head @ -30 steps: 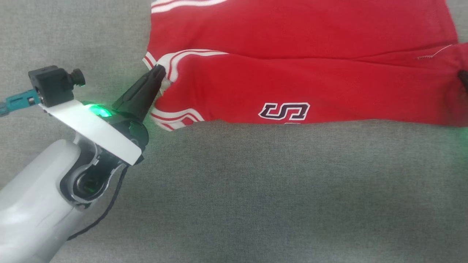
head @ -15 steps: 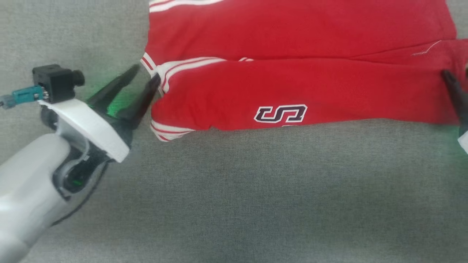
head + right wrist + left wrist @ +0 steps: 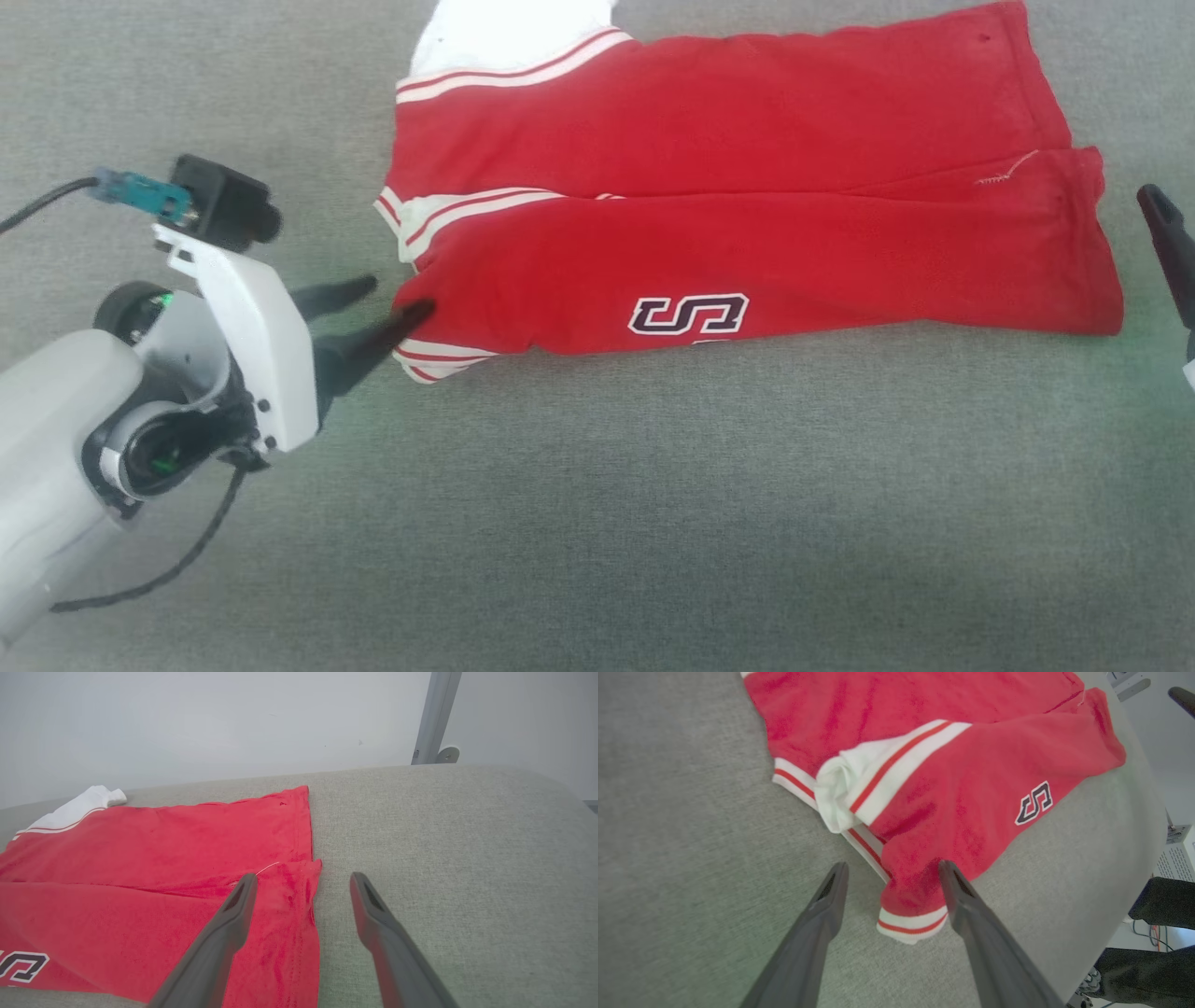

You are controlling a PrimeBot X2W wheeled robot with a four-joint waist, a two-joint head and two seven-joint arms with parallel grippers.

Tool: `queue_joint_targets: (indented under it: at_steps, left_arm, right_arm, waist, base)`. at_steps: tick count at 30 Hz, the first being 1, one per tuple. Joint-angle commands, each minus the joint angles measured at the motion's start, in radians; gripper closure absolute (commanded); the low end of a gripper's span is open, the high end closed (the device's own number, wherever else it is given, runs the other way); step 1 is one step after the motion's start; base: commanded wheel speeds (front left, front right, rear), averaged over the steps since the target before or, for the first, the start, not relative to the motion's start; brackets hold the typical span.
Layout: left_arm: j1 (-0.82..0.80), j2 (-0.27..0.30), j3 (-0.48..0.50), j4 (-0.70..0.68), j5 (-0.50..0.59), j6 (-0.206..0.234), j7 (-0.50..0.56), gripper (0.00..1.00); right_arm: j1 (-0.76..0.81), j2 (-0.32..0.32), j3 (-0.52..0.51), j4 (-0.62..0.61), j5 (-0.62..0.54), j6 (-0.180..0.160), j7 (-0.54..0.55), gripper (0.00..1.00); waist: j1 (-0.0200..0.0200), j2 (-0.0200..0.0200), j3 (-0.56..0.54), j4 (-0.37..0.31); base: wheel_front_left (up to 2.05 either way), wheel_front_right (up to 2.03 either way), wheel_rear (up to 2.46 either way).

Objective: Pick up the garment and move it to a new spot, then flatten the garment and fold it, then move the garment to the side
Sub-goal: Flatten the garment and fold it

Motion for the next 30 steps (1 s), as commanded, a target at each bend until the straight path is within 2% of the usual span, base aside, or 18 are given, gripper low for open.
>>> queue_joint_targets:
  at_steps: [1,4,7,14,15,16,17,18,19,26,30]
  left_arm:
    - [-0.002,0.000,-0.004,-0.010,-0.012,0.014,0.026,0.00]
    - [-0.004,-0.010,-0.023,-0.017,-0.042,0.041,0.090,0.00]
    - [0.003,-0.029,-0.035,0.000,-0.071,0.047,0.138,0.00]
    - [0.009,-0.084,-0.085,0.108,-0.115,0.032,0.250,0.00]
    - [0.006,-0.090,-0.088,0.121,-0.116,0.025,0.259,0.11]
    - [0.008,-0.100,-0.088,0.130,-0.122,0.017,0.264,0.50]
    - [0.008,-0.108,-0.087,0.138,-0.127,0.009,0.267,0.67]
    - [0.006,-0.114,-0.087,0.144,-0.129,0.001,0.270,0.88]
    - [0.004,-0.119,-0.087,0.148,-0.131,-0.004,0.272,1.00]
    - [-0.021,-0.146,-0.081,0.166,-0.111,-0.034,0.255,1.00]
    - [-0.030,-0.171,-0.082,0.173,-0.091,-0.044,0.239,1.00]
  right_arm:
    - [-0.005,0.007,0.005,-0.005,-0.004,0.000,0.000,0.00]
    - [-0.011,0.013,0.018,-0.015,-0.004,0.000,0.002,0.00]
    - [-0.016,0.014,0.029,-0.019,0.001,0.000,0.005,0.00]
    - [-0.031,0.002,0.062,-0.029,0.003,0.000,0.030,0.00]
    - [-0.033,-0.005,0.072,-0.032,0.000,0.000,0.038,0.00]
    - [-0.034,-0.012,0.082,-0.036,-0.003,0.000,0.049,0.00]
    - [-0.035,-0.020,0.096,-0.042,-0.003,0.000,0.063,0.00]
    - [-0.038,-0.028,0.110,-0.048,0.001,0.000,0.082,0.00]
    - [-0.039,-0.039,0.125,-0.056,0.005,0.000,0.103,0.00]
    - [-0.061,-0.135,0.209,-0.087,0.047,0.000,0.323,0.00]
    - [-0.084,-0.142,0.220,-0.076,0.061,0.000,0.422,0.00]
  waist:
    - [0.0000,0.0000,0.007,-0.009]
    - [0.0000,0.0000,0.025,-0.026]
    - [0.0000,0.0000,0.045,-0.044]
    - [0.0000,0.0000,0.075,-0.070]
    - [0.0000,0.0000,0.077,-0.072]
    - [0.0000,0.0000,0.079,-0.073]
    - [0.0000,0.0000,0.080,-0.073]
    - [0.0000,0.0000,0.081,-0.073]
    - [0.0000,0.0000,0.082,-0.073]
    - [0.0000,0.0000,0.097,-0.054]
    - [0.0000,0.0000,0.114,-0.036]
  base:
    - [0.00,0.00,0.00]
    - [0.00,0.00,0.00]
    - [0.00,0.00,0.00]
    - [0.00,0.00,0.00]
    - [0.00,0.00,0.00]
    - [0.00,0.00,0.00]
    - [0.00,0.00,0.00]
    - [0.00,0.00,0.00]
    - [0.00,0.00,0.00]
    - [0.00,0.00,0.00]
    - [0.00,0.00,0.00]
